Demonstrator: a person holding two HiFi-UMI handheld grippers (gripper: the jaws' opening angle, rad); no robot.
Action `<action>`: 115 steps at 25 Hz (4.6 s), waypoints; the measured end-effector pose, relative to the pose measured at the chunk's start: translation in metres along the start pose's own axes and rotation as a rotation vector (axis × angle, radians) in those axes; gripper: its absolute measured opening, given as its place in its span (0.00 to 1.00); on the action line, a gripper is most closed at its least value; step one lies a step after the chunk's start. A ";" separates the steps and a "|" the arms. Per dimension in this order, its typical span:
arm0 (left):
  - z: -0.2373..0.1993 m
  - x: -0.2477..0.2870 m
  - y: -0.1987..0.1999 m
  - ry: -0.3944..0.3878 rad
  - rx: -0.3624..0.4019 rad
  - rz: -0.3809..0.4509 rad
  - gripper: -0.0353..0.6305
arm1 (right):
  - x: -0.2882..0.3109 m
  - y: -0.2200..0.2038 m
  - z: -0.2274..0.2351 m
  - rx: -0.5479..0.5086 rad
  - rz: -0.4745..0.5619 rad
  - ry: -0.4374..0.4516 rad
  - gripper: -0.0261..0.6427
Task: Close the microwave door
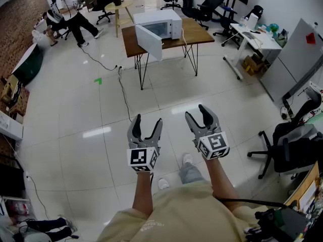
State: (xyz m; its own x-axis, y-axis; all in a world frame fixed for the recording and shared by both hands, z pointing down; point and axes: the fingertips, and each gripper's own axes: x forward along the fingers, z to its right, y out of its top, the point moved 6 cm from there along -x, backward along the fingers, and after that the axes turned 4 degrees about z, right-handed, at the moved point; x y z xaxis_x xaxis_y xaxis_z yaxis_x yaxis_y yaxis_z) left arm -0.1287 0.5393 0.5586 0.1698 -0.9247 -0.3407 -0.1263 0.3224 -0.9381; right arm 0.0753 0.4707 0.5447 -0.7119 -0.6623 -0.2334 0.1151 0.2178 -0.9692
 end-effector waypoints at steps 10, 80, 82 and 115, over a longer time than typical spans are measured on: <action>0.016 0.108 -0.034 0.011 0.086 -0.016 0.56 | 0.063 -0.053 0.098 0.084 0.011 0.069 0.40; -0.169 0.770 -0.246 0.128 0.237 -0.081 0.53 | 0.585 -0.205 0.580 0.163 0.088 0.408 0.39; -0.174 0.789 -0.248 0.134 0.255 -0.095 0.53 | 0.602 -0.209 0.596 0.191 0.090 0.409 0.39; -0.338 0.748 -0.233 0.007 0.174 -0.596 0.80 | 0.686 -0.240 0.592 0.248 0.067 0.380 0.38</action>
State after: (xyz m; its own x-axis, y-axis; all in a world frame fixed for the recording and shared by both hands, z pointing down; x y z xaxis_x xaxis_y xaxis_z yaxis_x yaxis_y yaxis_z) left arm -0.3029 -0.2957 0.5433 0.1561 -0.9569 0.2449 0.1494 -0.2222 -0.9635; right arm -0.0306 -0.4608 0.5709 -0.8956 -0.3326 -0.2953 0.2986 0.0425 -0.9534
